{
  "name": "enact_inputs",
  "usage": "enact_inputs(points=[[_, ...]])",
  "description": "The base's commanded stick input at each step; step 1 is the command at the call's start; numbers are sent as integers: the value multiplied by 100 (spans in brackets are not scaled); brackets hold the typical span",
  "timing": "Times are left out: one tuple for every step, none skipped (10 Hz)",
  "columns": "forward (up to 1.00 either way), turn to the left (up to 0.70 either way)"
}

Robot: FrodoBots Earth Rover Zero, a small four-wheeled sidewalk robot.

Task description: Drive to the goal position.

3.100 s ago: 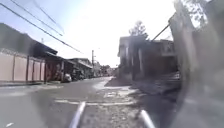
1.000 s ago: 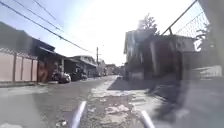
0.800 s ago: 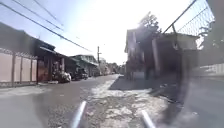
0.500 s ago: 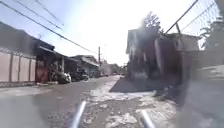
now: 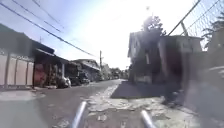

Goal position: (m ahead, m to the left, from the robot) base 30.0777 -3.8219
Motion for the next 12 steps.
enact_inputs(points=[[85,-15],[85,-33],[85,-34],[85,-34],[85,-34],[85,-34],[85,-34],[85,-34],[85,-34],[85,-29],[85,-23],[85,-17]])
